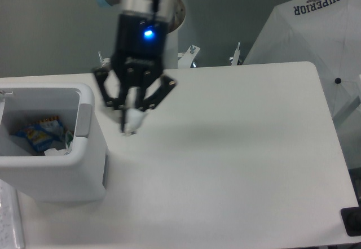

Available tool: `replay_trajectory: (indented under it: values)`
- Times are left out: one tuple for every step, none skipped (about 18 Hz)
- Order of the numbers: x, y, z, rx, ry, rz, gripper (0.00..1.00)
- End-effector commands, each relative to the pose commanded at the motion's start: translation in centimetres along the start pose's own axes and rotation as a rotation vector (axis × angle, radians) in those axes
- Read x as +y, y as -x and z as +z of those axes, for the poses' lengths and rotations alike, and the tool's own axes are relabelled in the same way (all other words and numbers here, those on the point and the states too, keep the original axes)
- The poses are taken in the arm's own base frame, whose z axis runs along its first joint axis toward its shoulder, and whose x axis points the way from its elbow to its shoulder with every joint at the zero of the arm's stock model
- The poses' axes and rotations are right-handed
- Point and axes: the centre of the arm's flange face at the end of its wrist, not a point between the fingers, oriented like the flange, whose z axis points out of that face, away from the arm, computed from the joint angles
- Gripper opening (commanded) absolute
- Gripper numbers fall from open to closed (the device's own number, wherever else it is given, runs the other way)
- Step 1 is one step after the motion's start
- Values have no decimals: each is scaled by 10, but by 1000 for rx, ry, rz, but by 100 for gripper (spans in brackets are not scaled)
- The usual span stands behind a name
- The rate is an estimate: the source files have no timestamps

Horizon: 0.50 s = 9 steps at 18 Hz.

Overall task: Place the trash in the trash can
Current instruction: 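Lift the tissue and carry it over the trash bin, then lower into the bin and open the gripper to release the tissue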

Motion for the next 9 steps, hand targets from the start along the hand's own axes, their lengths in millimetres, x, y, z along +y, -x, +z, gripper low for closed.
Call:
replay_trajectory:
  values:
    - [6, -12, 6, 13, 14, 13, 9]
    - [9, -20, 9, 22, 23, 20, 9]
    - [12, -27, 11, 30, 29, 28, 9]
    - [15, -36, 13, 41, 34, 39, 9]
    - [18, -46, 16, 52, 41, 50, 9]
    - [22, -55, 18, 62, 49, 58, 9]
    - [26, -63, 21, 72, 58, 65, 9]
    - [33, -70, 25, 81, 71, 73, 10]
    - [42, -76, 31, 88, 90, 79, 12]
